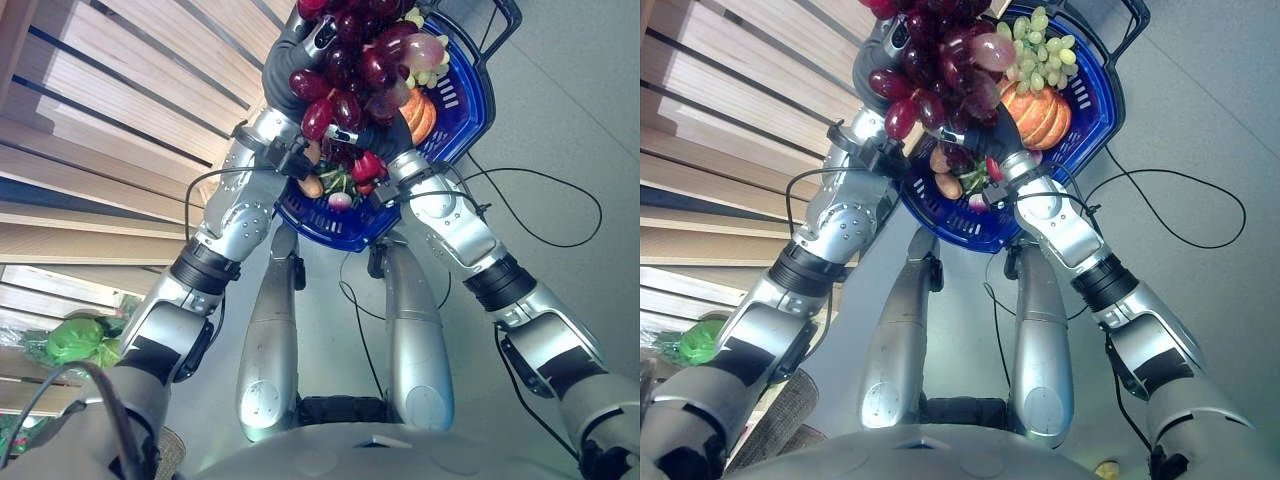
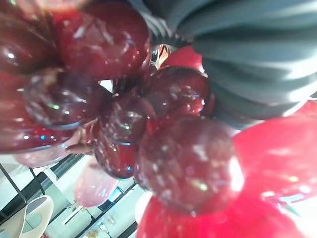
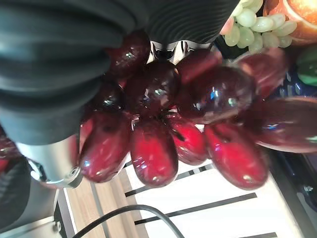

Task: Pick up fruits and vegetables into the basket

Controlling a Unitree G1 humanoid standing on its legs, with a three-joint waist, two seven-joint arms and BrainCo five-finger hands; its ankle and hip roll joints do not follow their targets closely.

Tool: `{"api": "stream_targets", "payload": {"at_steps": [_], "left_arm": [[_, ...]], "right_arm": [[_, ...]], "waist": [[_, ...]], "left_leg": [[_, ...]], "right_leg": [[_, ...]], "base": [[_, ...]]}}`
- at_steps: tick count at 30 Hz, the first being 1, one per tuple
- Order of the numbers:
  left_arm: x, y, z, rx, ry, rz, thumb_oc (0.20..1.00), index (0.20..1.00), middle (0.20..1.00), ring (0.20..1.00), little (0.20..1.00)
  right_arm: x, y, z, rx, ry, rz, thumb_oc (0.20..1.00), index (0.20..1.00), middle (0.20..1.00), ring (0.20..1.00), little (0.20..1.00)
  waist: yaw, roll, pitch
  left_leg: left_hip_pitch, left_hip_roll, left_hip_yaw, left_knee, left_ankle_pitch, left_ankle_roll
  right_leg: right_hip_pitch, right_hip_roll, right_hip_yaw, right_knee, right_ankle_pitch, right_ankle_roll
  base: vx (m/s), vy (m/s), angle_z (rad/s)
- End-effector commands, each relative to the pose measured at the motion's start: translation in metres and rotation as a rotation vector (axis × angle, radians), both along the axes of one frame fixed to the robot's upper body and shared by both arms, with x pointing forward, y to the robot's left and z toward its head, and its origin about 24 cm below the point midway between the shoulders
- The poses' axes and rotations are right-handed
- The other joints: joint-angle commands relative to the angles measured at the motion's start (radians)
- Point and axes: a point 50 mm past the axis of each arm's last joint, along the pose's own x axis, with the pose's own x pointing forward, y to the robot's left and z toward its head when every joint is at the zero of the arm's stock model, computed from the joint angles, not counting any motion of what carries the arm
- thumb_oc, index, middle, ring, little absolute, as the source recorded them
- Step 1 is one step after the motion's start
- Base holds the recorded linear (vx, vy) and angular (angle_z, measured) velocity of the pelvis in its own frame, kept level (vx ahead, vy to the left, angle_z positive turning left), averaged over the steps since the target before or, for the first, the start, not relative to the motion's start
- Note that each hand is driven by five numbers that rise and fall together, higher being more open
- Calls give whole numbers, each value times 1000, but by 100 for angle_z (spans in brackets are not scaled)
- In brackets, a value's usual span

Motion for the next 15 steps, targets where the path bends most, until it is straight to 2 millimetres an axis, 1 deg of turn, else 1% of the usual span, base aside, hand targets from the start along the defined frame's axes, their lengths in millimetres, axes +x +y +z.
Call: {"api": "stream_targets", "payload": {"at_steps": [1, 8, 10, 11, 12, 13, 15], "left_arm": [[-43, -33, 19, -17, -187, -222, 200, 200, 200, 200, 200], [-42, -31, 18, -34, -179, -198, 200, 200, 200, 200, 200], [-38, -27, 19, -47, -161, -139, 200, 200, 200, 200, 200], [-36, -25, 19, -54, -151, -96, 780, 780, 780, 780, 780], [-35, -23, 20, -54, -149, -74, 1000, 1000, 1000, 1000, 1000], [-34, -23, 20, -54, -152, -60, 1000, 1000, 1000, 1000, 1000], [-32, -12, 22, -65, -183, 90, 1000, 1000, 1000, 1000, 1000]], "right_arm": [[-14, 22, 43, 122, -167, 94, 200, 200, 200, 200, 200], [-15, 23, 42, 123, -172, 90, 200, 200, 200, 200, 200], [-14, 20, 42, 126, -173, 84, 200, 200, 200, 200, 200], [-14, 20, 43, 127, -174, 81, 200, 200, 200, 200, 200], [-14, 20, 43, 127, -175, 80, 200, 200, 200, 200, 200], [-14, 20, 43, 128, -176, 79, 200, 200, 200, 200, 200], [-14, 17, 44, 131, -179, 72, 200, 200, 200, 200, 200]], "waist": [[21, -35, -46], [21, -34, -46], [22, -33, -46], [22, -33, -46], [23, -32, -46], [23, -32, -46], [26, -30, -46]], "left_leg": [[5, -67, 62, 97, -119, 47], [2, -68, 61, 100, -119, 47], [3, -68, 61, 101, -120, 47], [3, -69, 60, 100, -120, 46], [4, -69, 59, 99, -119, 47], [4, -69, 59, 98, -119, 47], [-1, -70, 56, 102, -119, 47]], "right_leg": [[82, 36, 33, -226, 159, 115], [78, 37, 34, -223, 159, 113], [78, 37, 34, -222, 158, 114], [78, 36, 34, -222, 157, 114], [79, 36, 34, -222, 157, 114], [79, 36, 33, -223, 157, 114], [75, 37, 33, -219, 155, 114]], "base": [[0, 0, 0], [0, 0, 0], [0, 0, 0], [0, 0, 0], [0, 0, 0], [0, 0, 0], [0, 0, 0]]}}
